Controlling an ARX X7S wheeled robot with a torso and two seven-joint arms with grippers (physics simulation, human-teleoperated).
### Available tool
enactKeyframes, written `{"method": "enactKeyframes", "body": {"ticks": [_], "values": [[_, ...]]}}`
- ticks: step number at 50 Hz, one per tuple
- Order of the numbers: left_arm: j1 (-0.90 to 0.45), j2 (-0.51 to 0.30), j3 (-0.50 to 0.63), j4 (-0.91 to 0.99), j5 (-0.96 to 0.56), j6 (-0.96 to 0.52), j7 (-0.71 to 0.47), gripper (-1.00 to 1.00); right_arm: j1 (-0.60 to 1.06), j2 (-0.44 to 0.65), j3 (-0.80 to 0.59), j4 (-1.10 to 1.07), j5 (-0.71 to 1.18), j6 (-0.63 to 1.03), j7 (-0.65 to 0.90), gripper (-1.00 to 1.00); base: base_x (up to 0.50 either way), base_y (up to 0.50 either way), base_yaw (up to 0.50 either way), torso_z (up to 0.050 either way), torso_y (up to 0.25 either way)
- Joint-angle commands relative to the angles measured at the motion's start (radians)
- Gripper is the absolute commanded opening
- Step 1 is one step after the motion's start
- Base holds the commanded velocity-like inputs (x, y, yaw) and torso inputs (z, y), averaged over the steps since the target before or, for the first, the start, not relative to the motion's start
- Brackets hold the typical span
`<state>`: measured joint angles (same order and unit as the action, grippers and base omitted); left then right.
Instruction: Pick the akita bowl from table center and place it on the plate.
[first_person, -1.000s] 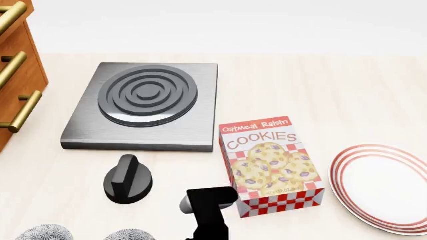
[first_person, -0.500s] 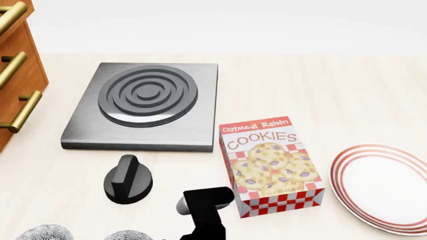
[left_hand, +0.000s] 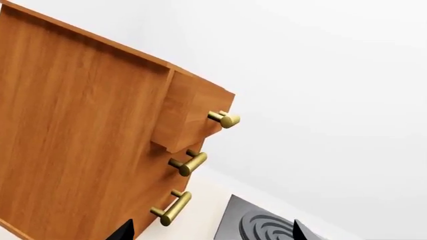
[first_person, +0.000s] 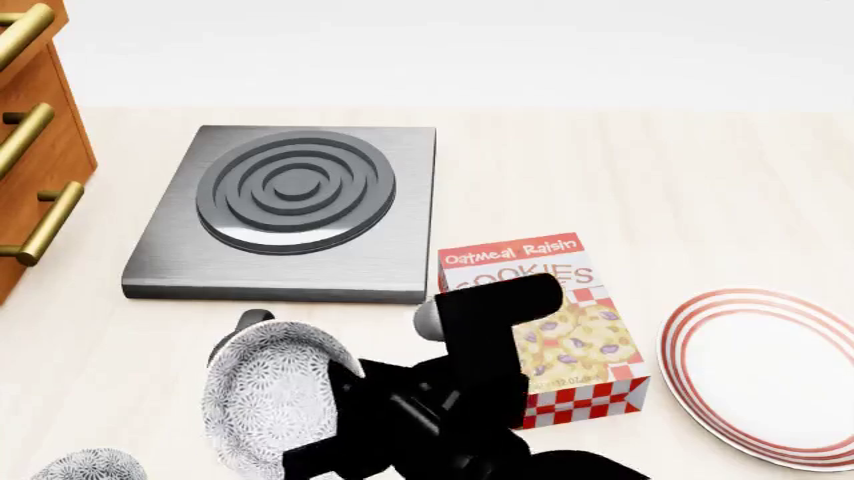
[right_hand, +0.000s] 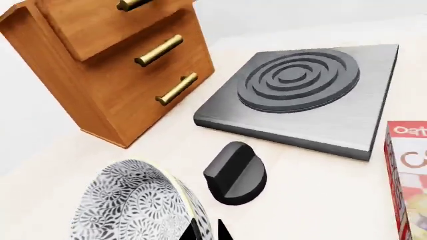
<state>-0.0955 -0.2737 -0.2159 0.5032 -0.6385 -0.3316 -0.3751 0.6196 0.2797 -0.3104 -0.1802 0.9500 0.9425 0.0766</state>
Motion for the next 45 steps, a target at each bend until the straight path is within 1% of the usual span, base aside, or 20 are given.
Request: {"method": "enactKeyframes", "body": {"ticks": [1, 3, 4, 7, 10, 17, 20, 24, 30, 37, 39, 42, 45], "values": [[0.001, -0.005, 0.001, 0.008, -0.012, -0.002, -0.004, 1.0, -0.041, 0.122, 0.119, -0.398, 0.024, -0.048, 0.117, -1.0, 0.0, 0.0, 0.0, 0.0, 0.0], [0.002, -0.007, 0.002, 0.019, -0.017, -0.005, -0.005, 1.0, -0.041, 0.149, 0.173, -0.445, 0.051, -0.053, 0.142, -1.0, 0.0, 0.0, 0.0, 0.0, 0.0], [0.004, -0.007, 0.005, 0.023, -0.016, -0.003, -0.004, 1.0, -0.035, 0.184, 0.189, -0.489, 0.029, -0.058, 0.155, -1.0, 0.0, 0.0, 0.0, 0.0, 0.0], [0.005, -0.01, 0.009, 0.031, -0.018, -0.005, -0.004, 1.0, -0.036, 0.239, 0.249, -0.571, 0.018, -0.076, 0.179, -1.0, 0.0, 0.0, 0.0, 0.0, 0.0], [0.011, -0.014, 0.001, 0.05, -0.031, -0.011, -0.011, 1.0, -0.047, 0.274, 0.306, -0.621, 0.027, -0.086, 0.207, -1.0, 0.0, 0.0, 0.0, 0.0, 0.0], [0.019, -0.019, -0.005, 0.067, -0.041, -0.01, -0.015, 1.0, -0.029, 0.362, 0.369, -0.696, 0.012, -0.055, 0.269, -1.0, 0.0, 0.0, 0.0, 0.0, 0.0], [0.018, -0.021, -0.006, 0.067, -0.047, -0.011, -0.015, 1.0, -0.015, 0.416, 0.363, -0.728, -0.061, -0.036, 0.301, -1.0, 0.0, 0.0, 0.0, 0.0, 0.0], [0.018, -0.022, -0.003, 0.069, -0.048, -0.011, -0.016, 1.0, -0.031, 0.434, 0.406, -0.713, -0.078, -0.035, 0.331, -1.0, 0.0, 0.0, 0.0, 0.0, 0.0], [0.011, -0.025, -0.001, 0.069, -0.053, -0.015, -0.022, 1.0, -0.056, 0.432, 0.533, -0.626, -0.019, -0.007, 0.392, -1.0, 0.0, 0.0, 0.0, 0.0, 0.0], [0.01, -0.028, 0.0, 0.069, -0.058, -0.016, -0.023, 1.0, -0.046, 0.411, 0.636, -0.526, 0.071, 0.006, 0.416, -1.0, 0.0, 0.0, 0.0, 0.0, 0.0], [0.01, -0.028, 0.001, 0.068, -0.058, -0.014, -0.022, 1.0, -0.036, 0.416, 0.643, -0.502, 0.087, 0.026, 0.432, -1.0, 0.0, 0.0, 0.0, 0.0, 0.0], [0.011, -0.029, 0.0, 0.069, -0.061, -0.014, -0.024, 1.0, -0.015, 0.403, 0.686, -0.44, 0.161, 0.07, 0.485, -1.0, 0.0, 0.0, 0.0, 0.0, 0.0], [0.013, -0.028, 0.003, 0.069, -0.059, -0.011, -0.023, 1.0, -0.006, 0.395, 0.687, -0.388, 0.183, 0.098, 0.516, -1.0, 0.0, 0.0, 0.0, 0.0, 0.0]]}}
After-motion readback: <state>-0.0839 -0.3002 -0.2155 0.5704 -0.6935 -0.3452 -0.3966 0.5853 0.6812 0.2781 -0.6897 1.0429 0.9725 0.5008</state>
